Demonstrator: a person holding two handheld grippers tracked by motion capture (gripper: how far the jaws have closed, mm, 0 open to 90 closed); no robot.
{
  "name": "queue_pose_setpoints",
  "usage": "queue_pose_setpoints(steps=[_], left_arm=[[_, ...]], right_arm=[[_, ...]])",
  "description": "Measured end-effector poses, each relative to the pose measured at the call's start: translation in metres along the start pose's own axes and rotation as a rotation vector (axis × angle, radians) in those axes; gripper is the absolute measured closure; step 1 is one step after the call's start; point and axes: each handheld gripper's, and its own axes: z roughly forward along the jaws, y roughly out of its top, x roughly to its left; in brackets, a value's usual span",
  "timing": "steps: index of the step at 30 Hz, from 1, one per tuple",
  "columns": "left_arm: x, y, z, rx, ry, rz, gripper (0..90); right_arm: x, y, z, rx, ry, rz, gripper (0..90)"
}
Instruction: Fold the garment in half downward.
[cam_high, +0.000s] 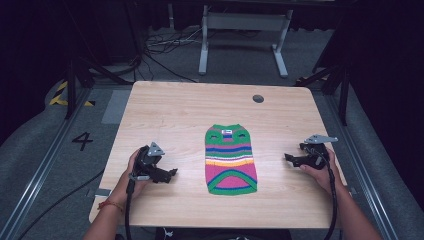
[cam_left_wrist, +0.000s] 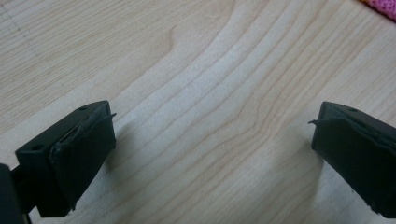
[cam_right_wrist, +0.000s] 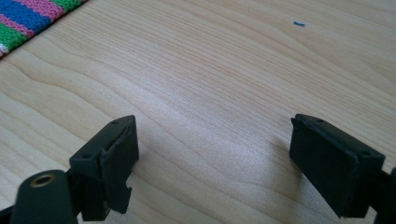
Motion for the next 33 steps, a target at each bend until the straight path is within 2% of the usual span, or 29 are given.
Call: queue_pose_setpoints(steps=[14,19,23,28,29,31,33], left_arm=[[0.0036,-0.0003,-0.0006,0.000,-0.013,0.026,0.2],[0.0059,0.0000,-0.0007,0.003,-0.027,0.048,0.2],[0.0076,0.0007,-0.0004,0.001,-0.030,0.041,0.9],[0.0104,0.0016,-0.0007,-0.015,-0.025,0.028,7.6],[0.0110,0.0021,-0.0010,-0.017,-0.019,0.026,7.6],[0.0105,0.0034,-0.0020,-0.023,-0.016,0.013,14.3],[0.0099,0.0058,-0.0022,-0.014,-0.021,0.027,18.7]], right_arm=[[-0.0012,-0.0026,-0.0029,0.000,-0.006,0.005,16.0],[-0.0021,-0.0027,-0.0030,0.000,-0.002,0.001,16.0],[-0.0029,-0.0024,-0.0032,0.002,0.006,0.000,16.5],[-0.0032,-0.0021,-0.0042,0.005,0.010,-0.004,19.1],[-0.0029,-0.0018,-0.0046,0.006,0.012,-0.006,21.1],[-0.0019,-0.0008,-0.0055,0.008,0.016,-0.017,24.5],[-0.0005,0.0010,-0.0074,0.011,0.027,-0.042,32.7]])
